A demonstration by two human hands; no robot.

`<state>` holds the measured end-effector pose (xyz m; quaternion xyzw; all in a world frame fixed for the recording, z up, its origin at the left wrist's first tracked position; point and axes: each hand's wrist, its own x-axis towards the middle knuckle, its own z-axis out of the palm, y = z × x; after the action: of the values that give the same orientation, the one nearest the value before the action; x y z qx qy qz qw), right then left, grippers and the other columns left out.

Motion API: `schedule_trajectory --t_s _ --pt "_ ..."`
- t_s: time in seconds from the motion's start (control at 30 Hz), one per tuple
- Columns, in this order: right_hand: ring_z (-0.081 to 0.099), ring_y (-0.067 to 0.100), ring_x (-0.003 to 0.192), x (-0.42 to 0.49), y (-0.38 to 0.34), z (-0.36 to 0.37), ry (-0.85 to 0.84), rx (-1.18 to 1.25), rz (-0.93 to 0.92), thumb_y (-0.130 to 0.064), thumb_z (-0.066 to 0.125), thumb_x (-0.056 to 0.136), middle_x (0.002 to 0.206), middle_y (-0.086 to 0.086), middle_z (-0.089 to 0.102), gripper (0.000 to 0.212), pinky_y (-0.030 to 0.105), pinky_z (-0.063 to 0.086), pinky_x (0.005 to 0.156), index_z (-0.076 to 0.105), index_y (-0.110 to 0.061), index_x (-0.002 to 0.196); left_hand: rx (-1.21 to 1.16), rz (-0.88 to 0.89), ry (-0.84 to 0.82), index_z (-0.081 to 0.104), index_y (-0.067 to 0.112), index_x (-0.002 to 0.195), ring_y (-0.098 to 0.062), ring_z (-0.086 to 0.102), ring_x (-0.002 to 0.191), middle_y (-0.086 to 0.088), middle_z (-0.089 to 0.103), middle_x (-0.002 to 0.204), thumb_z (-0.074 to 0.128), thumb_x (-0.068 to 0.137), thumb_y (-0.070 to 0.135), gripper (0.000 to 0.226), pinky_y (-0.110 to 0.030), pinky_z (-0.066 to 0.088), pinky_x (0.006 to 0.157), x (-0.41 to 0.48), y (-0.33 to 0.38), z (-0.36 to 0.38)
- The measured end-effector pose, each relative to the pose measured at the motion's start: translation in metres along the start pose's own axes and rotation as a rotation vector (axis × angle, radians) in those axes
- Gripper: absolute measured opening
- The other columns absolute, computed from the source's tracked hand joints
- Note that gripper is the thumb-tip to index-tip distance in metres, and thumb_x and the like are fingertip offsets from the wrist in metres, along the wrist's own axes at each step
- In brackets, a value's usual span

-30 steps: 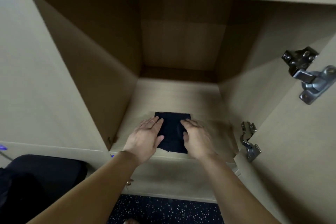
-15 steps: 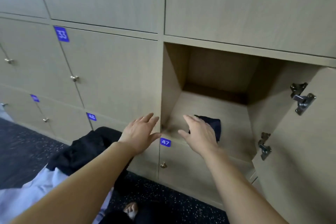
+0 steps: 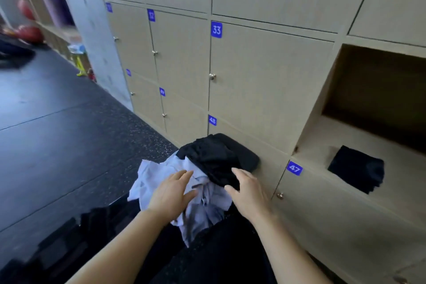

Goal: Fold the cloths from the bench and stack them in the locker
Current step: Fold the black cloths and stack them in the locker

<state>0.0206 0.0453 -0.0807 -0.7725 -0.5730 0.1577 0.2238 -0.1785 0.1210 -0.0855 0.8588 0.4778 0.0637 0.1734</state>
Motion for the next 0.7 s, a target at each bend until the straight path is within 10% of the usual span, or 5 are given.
schedule_trajectory --t_s 0.7 --pt "0.05 0.02 0.122 0.145 0.018 0.021 0.044 -0.106 0.106 -0.037 0.051 0.096 0.131 -0.003 0.057 0.044 0.033 0.042 0.096 0.051 -0.02 0.137 0.008 -0.032 -0.021 0.04 0.018 0.146 -0.022 0.044 0.132 0.0 0.047 0.145 0.045 0.101 0.041 0.051 -0.033 0.039 0.103 0.145 -0.027 0.031"
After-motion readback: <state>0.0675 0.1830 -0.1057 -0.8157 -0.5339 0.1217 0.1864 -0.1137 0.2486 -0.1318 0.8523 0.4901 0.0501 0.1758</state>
